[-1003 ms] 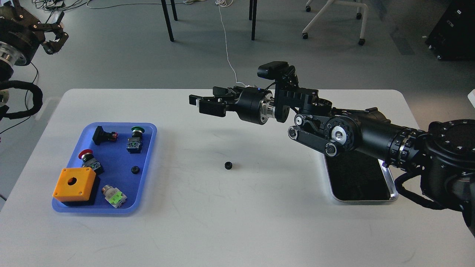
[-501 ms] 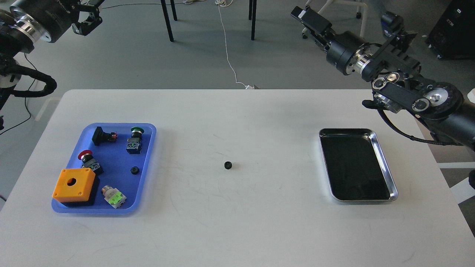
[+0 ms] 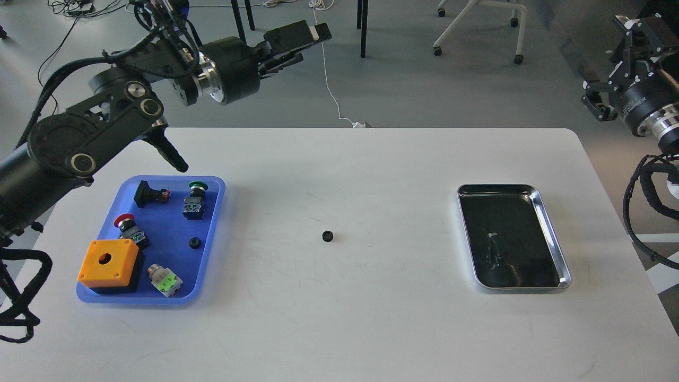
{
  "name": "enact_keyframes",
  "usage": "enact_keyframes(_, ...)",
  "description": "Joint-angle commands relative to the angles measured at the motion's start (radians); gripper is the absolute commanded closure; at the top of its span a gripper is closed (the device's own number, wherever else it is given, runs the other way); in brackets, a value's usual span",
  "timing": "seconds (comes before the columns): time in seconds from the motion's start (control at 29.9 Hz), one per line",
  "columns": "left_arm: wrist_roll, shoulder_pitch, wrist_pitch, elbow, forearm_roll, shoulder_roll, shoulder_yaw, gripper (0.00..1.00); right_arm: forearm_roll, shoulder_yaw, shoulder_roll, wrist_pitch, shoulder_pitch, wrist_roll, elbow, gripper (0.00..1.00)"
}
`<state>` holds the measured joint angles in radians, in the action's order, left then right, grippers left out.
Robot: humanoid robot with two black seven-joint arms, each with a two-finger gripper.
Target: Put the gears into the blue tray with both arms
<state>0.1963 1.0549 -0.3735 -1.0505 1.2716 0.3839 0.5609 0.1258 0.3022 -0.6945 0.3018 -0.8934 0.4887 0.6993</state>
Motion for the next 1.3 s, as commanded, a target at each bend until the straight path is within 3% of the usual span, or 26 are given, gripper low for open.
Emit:
enact_keyframes(0.0, 0.012, -0.012, 0.021, -0.011, 0.204, -0.082, -0.056, 0.12, 0.138, 0.115, 0.004, 0.031, 0.114, 0.0, 0.0, 0.02)
enact_keyframes(0.13, 0.046, -0.007, 0.067, -0.058, 0.3, -0.091, -0.205, 0.14, 0.146, 0.241, 0.029, 0.098, 0.212, 0.0, 0.0, 0.02)
enact_keyframes(0.3, 0.061, 0.007, 0.145, -0.089, 0.55, -0.082, -0.395, 0.14, 0.146, 0.31, 0.046, 0.105, 0.243, 0.0, 0.006, 0.01)
enact_keyframes(0.43, 0.124, -0.013, 0.208, -0.079, 0.733, -0.082, -0.467, 0.15, 0.147, 0.311, 0.041, 0.105, 0.243, 0.0, 0.012, 0.01)
enact_keyframes(0.6, 0.124, -0.021, 0.238, -0.03, 0.753, -0.091, -0.576, 0.23, 0.147, 0.311, 0.041, 0.105, 0.254, 0.0, 0.017, 0.01)
enact_keyframes(0.94, 0.126, -0.058, 0.251, 0.053, 0.755, -0.091, -0.596, 0.37, 0.146, 0.31, 0.041, 0.106, 0.252, 0.0, 0.017, 0.01)
enact_keyframes(1.27, 0.126, -0.105, 0.274, 0.116, 0.784, -0.118, -0.595, 0.43, 0.146, 0.31, 0.05, 0.108, 0.252, 0.0, 0.019, 0.01)
